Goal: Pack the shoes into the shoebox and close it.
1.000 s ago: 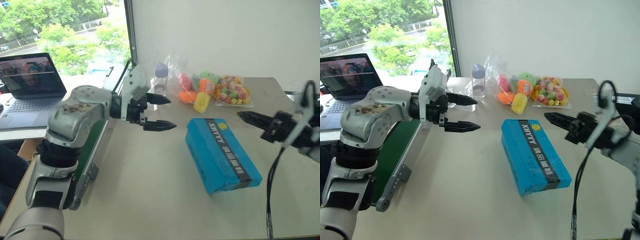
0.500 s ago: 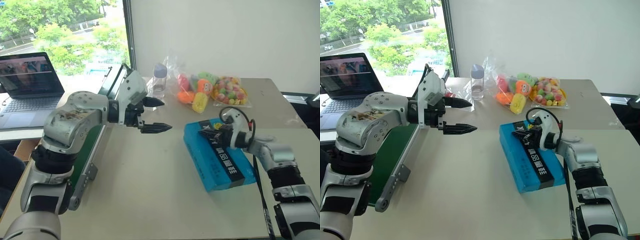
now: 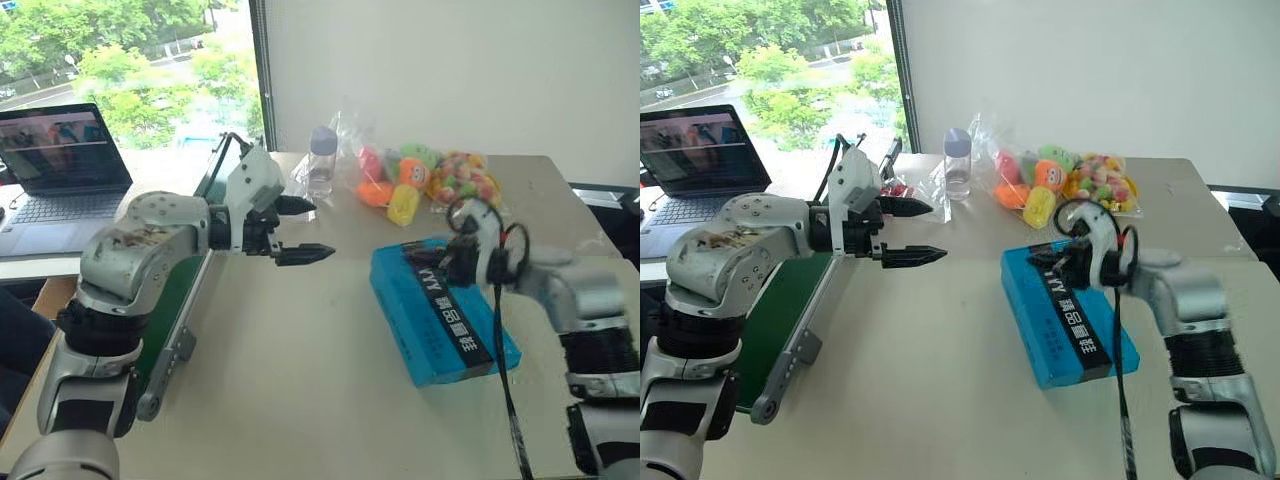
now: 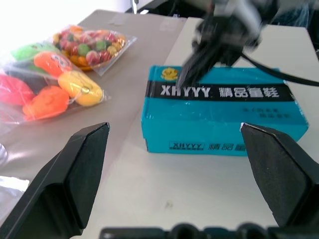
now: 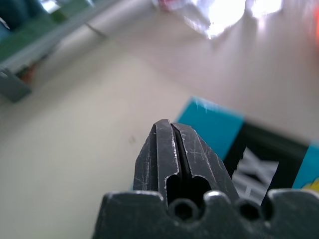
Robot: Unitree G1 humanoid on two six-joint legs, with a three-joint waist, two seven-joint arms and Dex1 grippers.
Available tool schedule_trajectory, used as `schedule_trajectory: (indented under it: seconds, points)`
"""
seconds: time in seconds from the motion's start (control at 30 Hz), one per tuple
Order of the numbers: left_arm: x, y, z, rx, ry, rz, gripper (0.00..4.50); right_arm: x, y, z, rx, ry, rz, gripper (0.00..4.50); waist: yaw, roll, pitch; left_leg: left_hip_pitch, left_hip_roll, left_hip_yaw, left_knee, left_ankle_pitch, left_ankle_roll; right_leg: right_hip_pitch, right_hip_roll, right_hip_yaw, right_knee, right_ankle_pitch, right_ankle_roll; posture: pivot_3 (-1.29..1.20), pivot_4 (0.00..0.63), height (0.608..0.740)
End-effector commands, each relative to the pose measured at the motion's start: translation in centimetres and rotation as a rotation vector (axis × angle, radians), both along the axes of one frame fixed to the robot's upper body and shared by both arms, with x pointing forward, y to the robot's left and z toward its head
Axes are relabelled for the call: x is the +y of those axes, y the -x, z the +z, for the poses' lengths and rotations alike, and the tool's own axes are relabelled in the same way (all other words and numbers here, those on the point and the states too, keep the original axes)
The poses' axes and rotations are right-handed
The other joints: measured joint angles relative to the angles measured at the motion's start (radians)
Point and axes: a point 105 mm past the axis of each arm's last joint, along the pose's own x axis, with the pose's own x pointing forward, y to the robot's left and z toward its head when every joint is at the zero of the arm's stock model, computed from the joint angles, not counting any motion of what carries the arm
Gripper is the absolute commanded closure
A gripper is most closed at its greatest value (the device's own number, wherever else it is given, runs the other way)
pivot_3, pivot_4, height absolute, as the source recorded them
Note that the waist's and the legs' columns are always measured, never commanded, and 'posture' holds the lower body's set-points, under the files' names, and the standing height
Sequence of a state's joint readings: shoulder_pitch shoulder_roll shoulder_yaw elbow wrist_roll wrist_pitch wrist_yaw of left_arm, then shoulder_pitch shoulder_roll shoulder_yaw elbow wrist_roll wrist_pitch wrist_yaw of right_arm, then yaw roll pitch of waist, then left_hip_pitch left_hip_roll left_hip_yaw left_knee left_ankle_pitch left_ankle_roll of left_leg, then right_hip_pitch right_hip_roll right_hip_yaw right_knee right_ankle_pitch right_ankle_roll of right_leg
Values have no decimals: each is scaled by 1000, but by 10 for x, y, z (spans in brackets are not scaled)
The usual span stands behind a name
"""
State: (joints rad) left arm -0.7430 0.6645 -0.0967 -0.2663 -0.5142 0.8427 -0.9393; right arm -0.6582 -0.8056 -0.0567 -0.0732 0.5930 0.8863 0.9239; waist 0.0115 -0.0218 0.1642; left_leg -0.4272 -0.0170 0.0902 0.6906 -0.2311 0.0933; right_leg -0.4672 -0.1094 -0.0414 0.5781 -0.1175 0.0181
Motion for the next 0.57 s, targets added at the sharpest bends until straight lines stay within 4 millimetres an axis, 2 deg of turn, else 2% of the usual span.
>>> schedule_trajectory:
  seconds: [0.03, 0.17, 0.33, 0.4, 0.57]
  points:
    - [5, 0, 7, -92, 38, 40, 0, 11, 26, 28, -104, 91, 129, 4408, 1, 0, 0, 0, 0, -1, 0, -2, 2, 1, 1, -1, 0, -1, 0, 0, 150, 740]
    - [14, 1, -8, -86, -3, 84, 0, 11, 36, 24, -92, 141, 164, 4408, 1, -1, 1, 1, 0, 0, 2, -4, 4, 3, 0, -1, -1, -9, 5, 0, 150, 740]
    - [26, 5, -7, -81, 38, 147, 0, -11, 23, 6, -52, 131, 59, 4408, 1, -2, 1, 2, -1, 0, 4, -7, 0, 5, -3, -1, -1, -11, 3, 0, 150, 740]
    - [32, 5, -8, -110, 28, 191, 0, -12, 20, 3, -45, 106, 45, 4408, 1, -3, 2, 2, -1, 0, 4, -8, 0, 5, -4, -1, -1, -10, 3, 0, 150, 740]
    - [43, 7, -18, -59, 28, 253, 0, -6, 14, -4, -43, 87, 60, 4408, 0, -3, 2, 3, 0, 0, 4, -7, 0, 5, -3, -1, 0, -10, 3, 0, 150, 740]
